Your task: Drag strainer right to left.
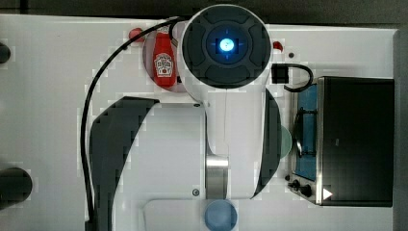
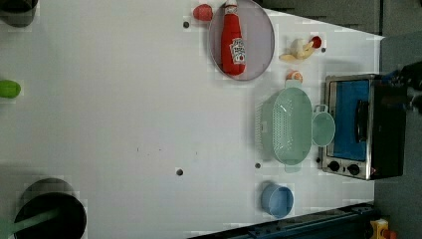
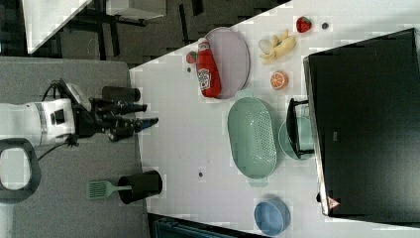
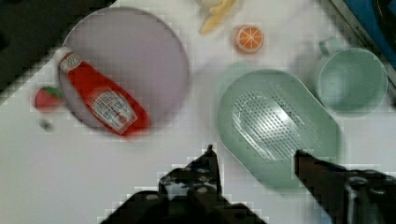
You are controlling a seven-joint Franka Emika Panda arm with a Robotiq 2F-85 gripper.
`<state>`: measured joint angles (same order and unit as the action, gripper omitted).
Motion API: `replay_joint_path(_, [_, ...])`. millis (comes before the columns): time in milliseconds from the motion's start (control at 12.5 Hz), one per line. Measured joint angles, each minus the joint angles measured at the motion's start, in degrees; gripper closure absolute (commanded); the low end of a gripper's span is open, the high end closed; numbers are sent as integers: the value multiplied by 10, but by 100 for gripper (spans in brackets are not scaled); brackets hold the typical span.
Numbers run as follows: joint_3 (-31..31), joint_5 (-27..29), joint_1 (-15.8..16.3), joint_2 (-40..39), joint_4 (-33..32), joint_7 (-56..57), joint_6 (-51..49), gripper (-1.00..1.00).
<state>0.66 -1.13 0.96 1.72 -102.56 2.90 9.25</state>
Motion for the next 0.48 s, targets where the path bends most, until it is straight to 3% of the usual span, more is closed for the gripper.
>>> replay_joint_path(240, [0, -25, -10, 175, -116, -33, -159, -100])
replay_joint_path(480, [2, -11, -17, 294, -106, -43, -145, -100])
